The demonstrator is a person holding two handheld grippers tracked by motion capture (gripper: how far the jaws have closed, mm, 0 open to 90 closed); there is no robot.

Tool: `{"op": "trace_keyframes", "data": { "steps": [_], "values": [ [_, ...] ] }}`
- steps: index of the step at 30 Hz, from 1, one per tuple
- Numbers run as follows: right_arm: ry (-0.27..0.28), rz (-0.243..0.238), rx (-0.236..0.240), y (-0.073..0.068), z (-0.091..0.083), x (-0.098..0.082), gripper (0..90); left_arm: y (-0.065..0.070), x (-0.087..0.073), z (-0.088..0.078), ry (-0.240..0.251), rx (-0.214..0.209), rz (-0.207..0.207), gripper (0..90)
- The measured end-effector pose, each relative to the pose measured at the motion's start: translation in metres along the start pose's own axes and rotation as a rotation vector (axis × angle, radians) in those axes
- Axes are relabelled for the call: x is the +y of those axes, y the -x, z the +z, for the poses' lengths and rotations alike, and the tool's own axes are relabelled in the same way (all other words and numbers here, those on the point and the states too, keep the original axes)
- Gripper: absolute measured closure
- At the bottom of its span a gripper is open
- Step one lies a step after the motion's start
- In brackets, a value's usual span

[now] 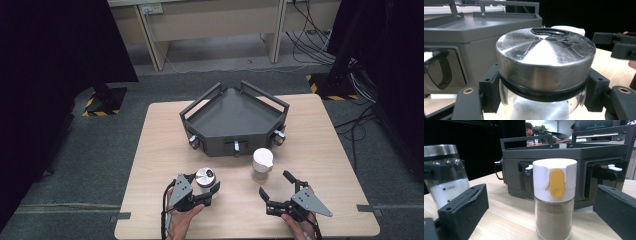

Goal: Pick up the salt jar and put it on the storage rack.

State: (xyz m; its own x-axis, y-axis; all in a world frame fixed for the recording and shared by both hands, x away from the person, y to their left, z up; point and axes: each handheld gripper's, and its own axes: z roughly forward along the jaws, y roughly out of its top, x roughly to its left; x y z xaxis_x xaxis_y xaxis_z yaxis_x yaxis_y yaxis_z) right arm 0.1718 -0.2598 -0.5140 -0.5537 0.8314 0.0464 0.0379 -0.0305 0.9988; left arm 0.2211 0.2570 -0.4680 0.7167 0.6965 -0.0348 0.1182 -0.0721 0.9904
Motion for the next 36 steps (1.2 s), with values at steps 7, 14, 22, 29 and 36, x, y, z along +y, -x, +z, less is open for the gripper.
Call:
{"op": "trace_keyframes", "data": {
  "steps": [7, 14, 22, 29, 36],
  "values": [
    [0.000, 0.001, 0.001, 0.000, 0.000, 0.000, 0.3, -0.008, 0.011, 0.003, 0.006, -0.002, -0.012, 30.6],
    [0.001, 0.003, 0.000, 0.000, 0.000, 0.000, 0.3, -0.011, 0.025, 0.007, 0.005, 0.000, 0.003, 30.6],
    [0.001, 0.002, 0.001, 0.000, 0.000, 0.000, 0.3, -0.017, 0.042, 0.013, 0.007, -0.011, -0.003, 30.6],
    [0.002, 0.002, 0.001, 0.000, 0.000, 0.000, 0.3, -0.023, 0.061, 0.021, 0.005, -0.016, -0.001, 30.5],
    [0.005, 0.001, -0.002, 0.000, -0.001, 0.000, 0.3, -0.025, 0.078, 0.031, 0.016, -0.015, 0.008, 30.6]
  ]
}}
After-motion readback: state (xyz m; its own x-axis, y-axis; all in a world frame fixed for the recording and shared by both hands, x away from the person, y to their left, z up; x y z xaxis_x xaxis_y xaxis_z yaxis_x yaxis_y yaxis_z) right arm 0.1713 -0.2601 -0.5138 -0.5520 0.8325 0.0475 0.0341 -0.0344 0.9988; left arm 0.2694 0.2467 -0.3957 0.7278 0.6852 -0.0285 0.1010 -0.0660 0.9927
